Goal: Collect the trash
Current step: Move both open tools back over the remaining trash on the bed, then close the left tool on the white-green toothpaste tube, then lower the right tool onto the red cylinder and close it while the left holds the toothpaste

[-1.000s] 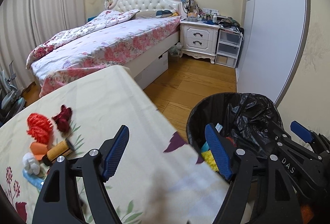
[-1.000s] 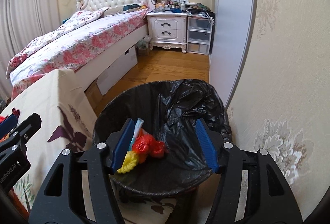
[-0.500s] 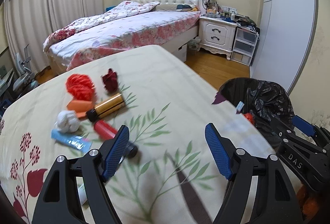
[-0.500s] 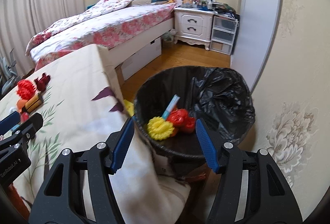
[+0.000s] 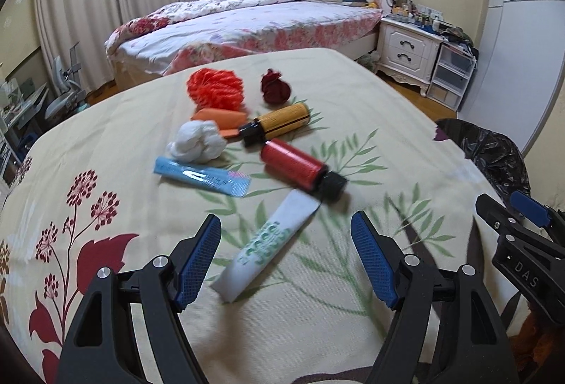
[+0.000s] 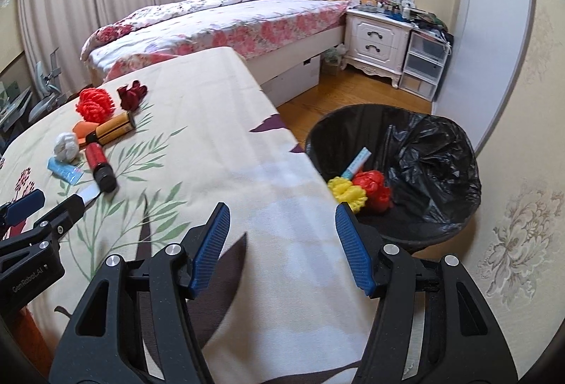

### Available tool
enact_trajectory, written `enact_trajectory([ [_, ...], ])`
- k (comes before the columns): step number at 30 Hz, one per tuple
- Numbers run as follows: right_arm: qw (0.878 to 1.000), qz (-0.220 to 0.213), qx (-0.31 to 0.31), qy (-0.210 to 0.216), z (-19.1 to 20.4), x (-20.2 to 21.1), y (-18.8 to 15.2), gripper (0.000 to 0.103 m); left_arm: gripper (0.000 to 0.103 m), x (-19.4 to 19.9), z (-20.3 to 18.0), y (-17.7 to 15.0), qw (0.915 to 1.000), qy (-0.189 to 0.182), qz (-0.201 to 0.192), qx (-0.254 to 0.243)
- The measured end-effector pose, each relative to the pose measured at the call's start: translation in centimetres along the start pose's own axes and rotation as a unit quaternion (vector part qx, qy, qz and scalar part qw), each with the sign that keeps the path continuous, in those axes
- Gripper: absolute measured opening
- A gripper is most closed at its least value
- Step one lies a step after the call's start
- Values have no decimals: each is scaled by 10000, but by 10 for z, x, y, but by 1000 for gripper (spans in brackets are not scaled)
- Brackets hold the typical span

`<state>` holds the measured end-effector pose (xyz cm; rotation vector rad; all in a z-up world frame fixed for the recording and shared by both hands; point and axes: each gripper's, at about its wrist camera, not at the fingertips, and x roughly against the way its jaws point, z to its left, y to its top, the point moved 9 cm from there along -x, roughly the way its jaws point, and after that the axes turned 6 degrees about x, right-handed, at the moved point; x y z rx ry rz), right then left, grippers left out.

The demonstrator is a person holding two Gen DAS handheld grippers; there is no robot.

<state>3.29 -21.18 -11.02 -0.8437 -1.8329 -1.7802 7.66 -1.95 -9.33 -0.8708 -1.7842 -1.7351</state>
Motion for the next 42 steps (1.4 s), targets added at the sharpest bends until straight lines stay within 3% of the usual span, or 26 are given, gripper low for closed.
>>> enact_trajectory([
  [3,10000,2,40,35,6,-1,0,61,72,-6,9,-1,9999,43,124,48],
  [9,10000,35,63,64,9,-3,0,61,51,-19,10,-7,9989,-142,454,-6],
  [13,9999,50,80,85,11,-5,1,61,31,-16,7,-7,9990,-139,377,-180],
  [17,9998,68,111,115,15,-7,2,61,19,-12,5,-10,9990,-195,331,-243],
  [30,9990,9,340,306,41,-6,10,61,19,9,25,-13,9995,-239,175,65],
  [42,9945,-25,788,695,96,-11,28,61,19,18,94,-2,9971,217,-25,728],
])
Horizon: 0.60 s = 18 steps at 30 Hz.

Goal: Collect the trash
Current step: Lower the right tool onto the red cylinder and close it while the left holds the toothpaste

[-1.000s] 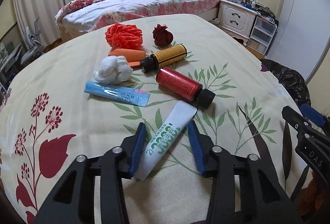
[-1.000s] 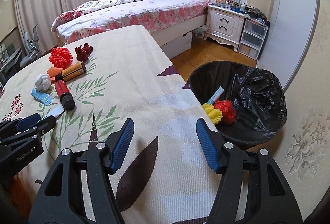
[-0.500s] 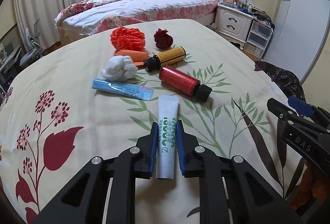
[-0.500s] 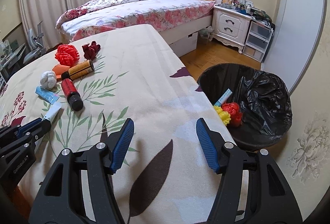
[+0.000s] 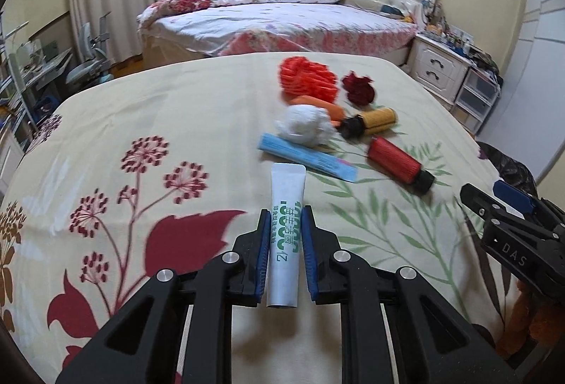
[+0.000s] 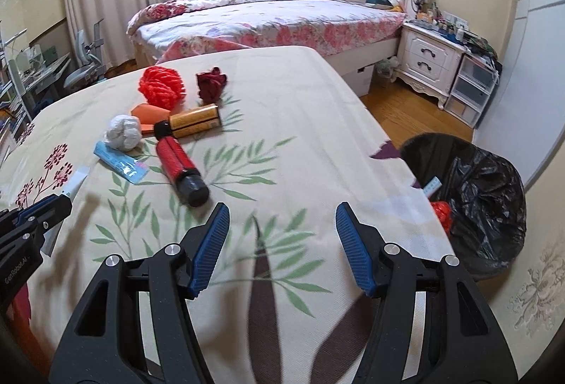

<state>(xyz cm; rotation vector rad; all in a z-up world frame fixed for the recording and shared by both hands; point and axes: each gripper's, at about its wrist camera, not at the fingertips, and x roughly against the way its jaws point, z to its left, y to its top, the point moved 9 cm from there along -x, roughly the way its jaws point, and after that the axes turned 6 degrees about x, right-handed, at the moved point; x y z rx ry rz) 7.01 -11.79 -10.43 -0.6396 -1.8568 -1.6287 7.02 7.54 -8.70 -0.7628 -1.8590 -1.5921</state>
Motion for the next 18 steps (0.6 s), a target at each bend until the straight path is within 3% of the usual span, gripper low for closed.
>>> enact_trajectory([
  [9,9993,34,230,284,35,-17,23,61,19,-5,50,16,9985,341,-94,416],
  [18,9979,207,400,467,57,-37,34,60,19,-11,71,21,9974,461,-75,553],
])
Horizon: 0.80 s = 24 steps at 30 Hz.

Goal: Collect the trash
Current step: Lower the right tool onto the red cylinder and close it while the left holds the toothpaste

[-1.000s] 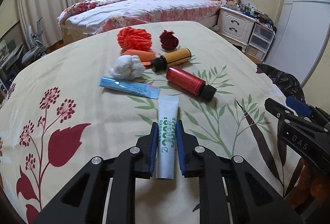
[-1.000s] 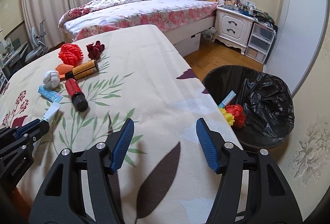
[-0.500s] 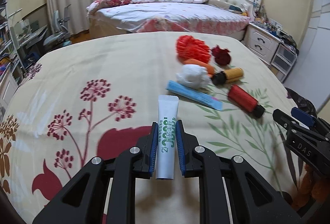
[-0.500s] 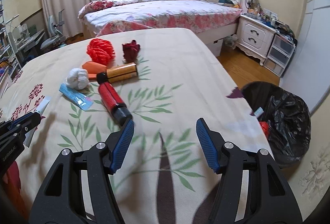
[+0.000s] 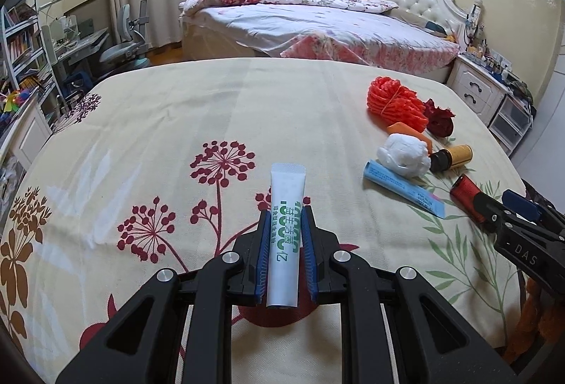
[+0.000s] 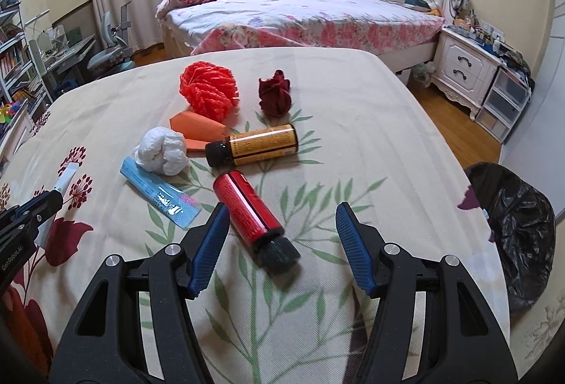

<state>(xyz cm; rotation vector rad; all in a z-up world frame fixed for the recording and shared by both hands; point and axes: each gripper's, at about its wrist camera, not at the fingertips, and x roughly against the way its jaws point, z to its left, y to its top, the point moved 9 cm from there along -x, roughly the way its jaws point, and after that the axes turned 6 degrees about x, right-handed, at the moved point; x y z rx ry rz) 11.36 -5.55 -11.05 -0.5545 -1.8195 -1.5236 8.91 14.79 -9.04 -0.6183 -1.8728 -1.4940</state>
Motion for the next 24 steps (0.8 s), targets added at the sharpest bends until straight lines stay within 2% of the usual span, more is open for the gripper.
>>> enact_trajectory([
  [6,9996,200,29,186,7,-9,-3,44,19,-3,4,-3,10000,-20,50,41],
  [8,9995,235,26,211,9,-9,-5,36,19,-4,2,-3,10000,-33,62,33],
  [11,9994,249,40,220,9,-8,-7,30,19,-4,1,-4,10000,-53,71,8],
  [24,9995,228,7,227,6,2,-16,25,19,2,-16,-11,9998,-181,56,-52],
])
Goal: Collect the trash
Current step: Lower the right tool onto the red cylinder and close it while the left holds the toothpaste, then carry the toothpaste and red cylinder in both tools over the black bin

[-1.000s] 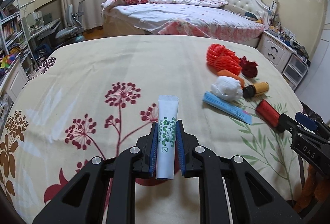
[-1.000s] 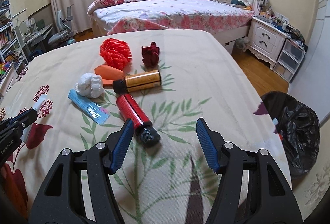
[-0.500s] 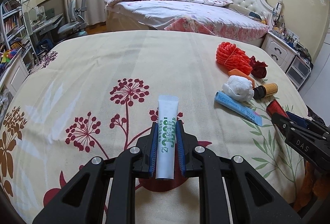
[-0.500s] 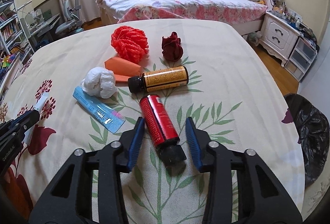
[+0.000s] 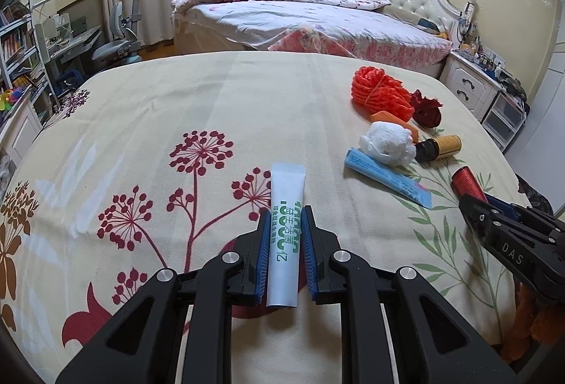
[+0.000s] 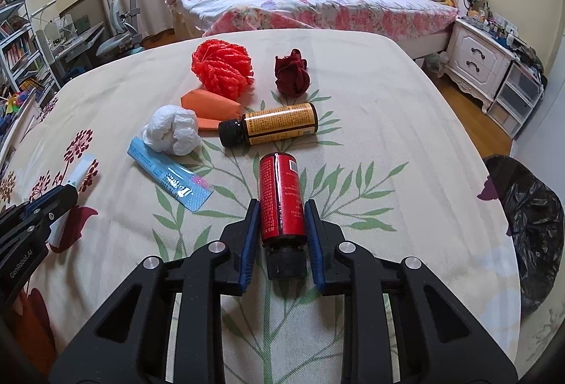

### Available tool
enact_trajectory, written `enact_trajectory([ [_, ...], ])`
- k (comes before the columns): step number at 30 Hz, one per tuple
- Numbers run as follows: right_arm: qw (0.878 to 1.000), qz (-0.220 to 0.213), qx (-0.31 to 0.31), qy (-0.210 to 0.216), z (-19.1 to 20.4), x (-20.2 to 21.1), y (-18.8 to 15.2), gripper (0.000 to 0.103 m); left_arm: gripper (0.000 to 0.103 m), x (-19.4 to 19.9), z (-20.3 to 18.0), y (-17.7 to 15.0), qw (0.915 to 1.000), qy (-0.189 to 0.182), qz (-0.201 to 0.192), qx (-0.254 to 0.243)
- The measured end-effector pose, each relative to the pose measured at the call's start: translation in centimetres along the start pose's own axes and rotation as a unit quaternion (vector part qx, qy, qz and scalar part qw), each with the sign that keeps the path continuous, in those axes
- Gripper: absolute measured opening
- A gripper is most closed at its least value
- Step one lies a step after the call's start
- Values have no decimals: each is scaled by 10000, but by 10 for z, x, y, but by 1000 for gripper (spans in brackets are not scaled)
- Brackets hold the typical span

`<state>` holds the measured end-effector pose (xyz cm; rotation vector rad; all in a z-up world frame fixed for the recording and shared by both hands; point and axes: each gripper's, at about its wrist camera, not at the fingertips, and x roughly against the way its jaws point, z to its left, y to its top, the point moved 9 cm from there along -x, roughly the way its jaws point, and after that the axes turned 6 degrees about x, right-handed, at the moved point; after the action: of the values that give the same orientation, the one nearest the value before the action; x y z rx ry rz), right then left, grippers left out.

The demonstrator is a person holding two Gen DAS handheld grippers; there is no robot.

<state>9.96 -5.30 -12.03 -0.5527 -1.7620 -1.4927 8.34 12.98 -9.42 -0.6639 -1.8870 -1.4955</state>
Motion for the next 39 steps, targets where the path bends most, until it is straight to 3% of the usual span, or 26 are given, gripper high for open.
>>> enact_trajectory([
  [21,9973,-293,-561,-377,-67,46,-29,25,19,30,-92,-9,9961,-477,-331,-660],
  [39,9792,-654,-1461,-1244,-185,87,-52,25,19,37,-214,-13,9802,-1246,-482,-1461],
])
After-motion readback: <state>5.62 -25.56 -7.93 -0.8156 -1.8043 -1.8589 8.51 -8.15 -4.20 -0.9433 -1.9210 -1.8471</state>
